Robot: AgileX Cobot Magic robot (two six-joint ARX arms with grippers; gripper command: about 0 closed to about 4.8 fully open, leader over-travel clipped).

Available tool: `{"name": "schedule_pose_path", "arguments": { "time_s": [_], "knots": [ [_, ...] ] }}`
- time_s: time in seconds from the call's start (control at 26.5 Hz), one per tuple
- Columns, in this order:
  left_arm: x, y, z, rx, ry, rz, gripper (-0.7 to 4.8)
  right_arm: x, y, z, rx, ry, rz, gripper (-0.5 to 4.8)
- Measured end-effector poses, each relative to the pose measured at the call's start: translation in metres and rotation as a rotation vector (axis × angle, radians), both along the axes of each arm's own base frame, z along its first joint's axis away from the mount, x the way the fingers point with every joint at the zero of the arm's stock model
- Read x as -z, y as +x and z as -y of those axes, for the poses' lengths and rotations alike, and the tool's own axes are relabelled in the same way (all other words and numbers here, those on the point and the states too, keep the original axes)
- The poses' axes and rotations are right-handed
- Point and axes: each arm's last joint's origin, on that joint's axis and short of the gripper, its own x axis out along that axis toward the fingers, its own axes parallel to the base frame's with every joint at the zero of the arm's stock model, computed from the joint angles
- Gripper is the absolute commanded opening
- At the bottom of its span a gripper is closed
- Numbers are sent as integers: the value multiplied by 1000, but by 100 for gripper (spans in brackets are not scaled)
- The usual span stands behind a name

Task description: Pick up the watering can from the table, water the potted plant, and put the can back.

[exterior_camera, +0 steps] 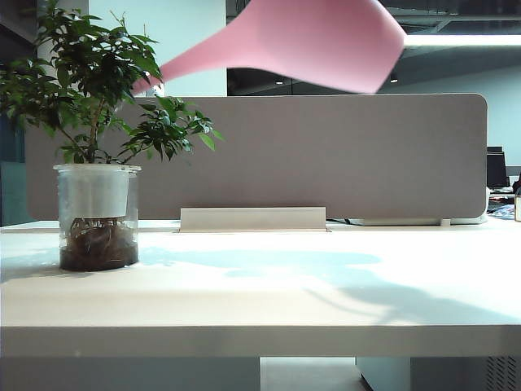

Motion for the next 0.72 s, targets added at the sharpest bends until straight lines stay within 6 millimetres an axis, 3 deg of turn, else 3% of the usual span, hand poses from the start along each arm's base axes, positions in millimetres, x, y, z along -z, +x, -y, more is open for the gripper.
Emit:
{"name": "schedule_pose_path", "arguments": {
  "time_s": [0.23, 0.38, 0.45, 0.53, 0.6, 0.72],
  "knots": [
    [0, 0, 0, 0, 0, 0, -5, 36, 2, 8, 50, 184, -130, -6],
    [0, 0, 0, 0, 0, 0, -5, 73, -11, 20, 78, 357, -156, -6],
    [0, 0, 0, 0, 0, 0, -5, 96, -17, 28, 81, 459, -149, -6],
    [0, 0, 0, 0, 0, 0, -5, 144, -25, 46, 53, 695, -142, -6],
    [0, 0, 0, 0, 0, 0, -5, 167, -27, 57, 36, 870, -174, -6],
    [0, 0, 0, 1, 0, 0, -5, 185, -27, 61, 14, 948, -154, -6]
  ]
}}
